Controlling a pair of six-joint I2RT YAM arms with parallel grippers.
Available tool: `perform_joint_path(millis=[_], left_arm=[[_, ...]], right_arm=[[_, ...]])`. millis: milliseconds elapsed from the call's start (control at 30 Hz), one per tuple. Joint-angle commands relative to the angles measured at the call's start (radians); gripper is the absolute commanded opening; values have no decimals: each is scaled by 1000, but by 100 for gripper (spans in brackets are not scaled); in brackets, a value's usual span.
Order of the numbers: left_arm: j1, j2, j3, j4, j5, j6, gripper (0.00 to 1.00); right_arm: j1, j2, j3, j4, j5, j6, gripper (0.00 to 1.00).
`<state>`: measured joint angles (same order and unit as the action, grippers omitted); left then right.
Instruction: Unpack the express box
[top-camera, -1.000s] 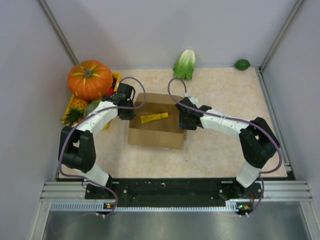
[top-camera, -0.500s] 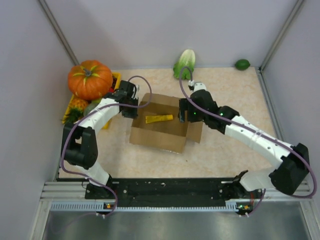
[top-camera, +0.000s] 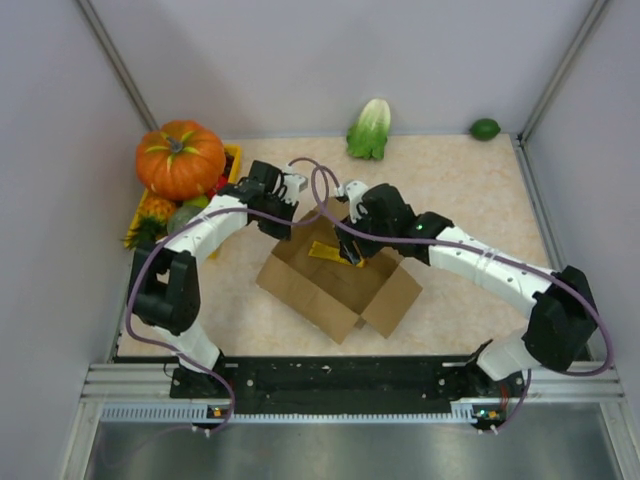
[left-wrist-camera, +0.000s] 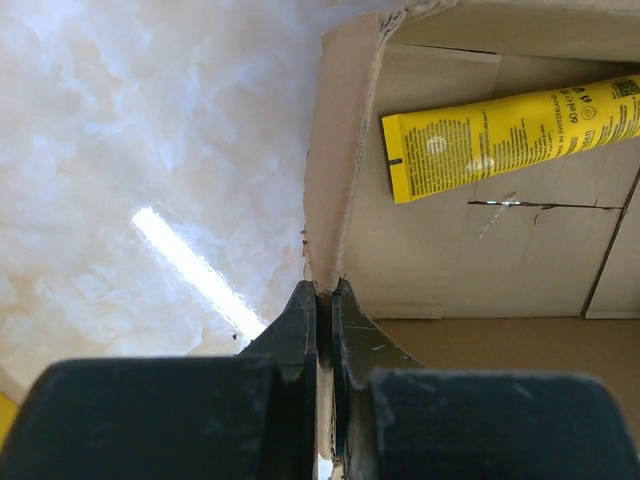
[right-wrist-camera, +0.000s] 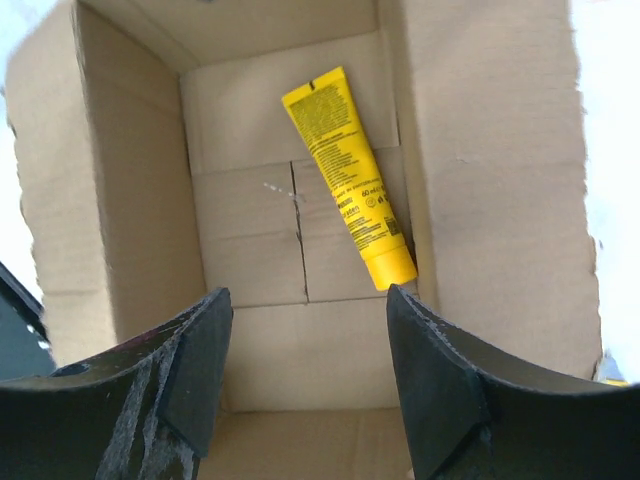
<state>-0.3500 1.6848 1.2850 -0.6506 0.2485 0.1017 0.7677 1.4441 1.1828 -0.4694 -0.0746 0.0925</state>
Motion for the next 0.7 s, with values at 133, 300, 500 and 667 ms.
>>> perform_joint_path(millis=[133,300,500,667], left_arm=[[-3,-59,-35,86,120,145,1],[-3,-63,-44,88,146,164,2],[-3,-45,-10,68,106,105,34],[-3,-86,-36,100,25,41,62]], right_arm=[[28,58,-113,176,-51,-88,63],[30,108,-175,334,-14,-83,59],[31,177,-229,457,68,-57,59],[31,210,-226,488,70,-54,59]])
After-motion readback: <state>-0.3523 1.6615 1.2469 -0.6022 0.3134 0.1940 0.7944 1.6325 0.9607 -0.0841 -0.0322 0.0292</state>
